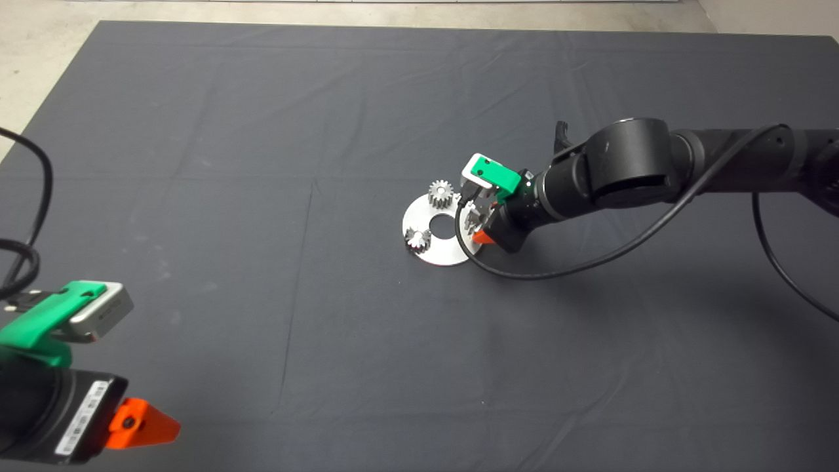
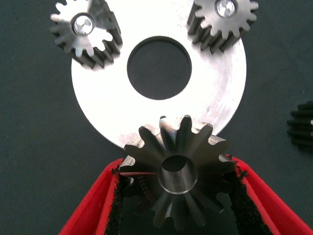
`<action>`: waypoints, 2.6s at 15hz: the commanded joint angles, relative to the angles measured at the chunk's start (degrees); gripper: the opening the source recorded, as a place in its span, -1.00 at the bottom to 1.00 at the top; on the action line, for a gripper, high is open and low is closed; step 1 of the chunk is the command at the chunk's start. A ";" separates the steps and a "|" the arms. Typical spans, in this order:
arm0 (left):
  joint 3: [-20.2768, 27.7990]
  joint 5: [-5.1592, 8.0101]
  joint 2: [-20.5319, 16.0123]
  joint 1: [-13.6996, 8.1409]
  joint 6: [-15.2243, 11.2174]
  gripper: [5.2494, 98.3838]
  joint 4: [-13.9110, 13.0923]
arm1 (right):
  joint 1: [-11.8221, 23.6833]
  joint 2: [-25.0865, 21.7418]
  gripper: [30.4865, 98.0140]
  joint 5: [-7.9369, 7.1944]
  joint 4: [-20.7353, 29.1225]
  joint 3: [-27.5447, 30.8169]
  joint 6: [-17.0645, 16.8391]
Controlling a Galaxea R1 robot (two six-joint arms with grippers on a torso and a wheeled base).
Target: Remove an incorrectly installed larger gear and replace it with the correct smaller gear
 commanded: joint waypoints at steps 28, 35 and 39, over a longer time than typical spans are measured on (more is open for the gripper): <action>1.16 0.30 0.03 -0.60 0.58 1.00 -1.00 | -4.19 -14.68 -0.32 -3.47 -6.49 12.09 8.48; 1.16 0.30 0.03 -0.51 0.58 1.00 -1.00 | -1.03 -4.97 -0.18 -2.62 -6.58 -3.97 13.02; 1.16 0.30 0.03 -0.51 0.58 1.00 -1.00 | -0.59 -2.64 0.03 -1.57 -6.58 -9.34 15.13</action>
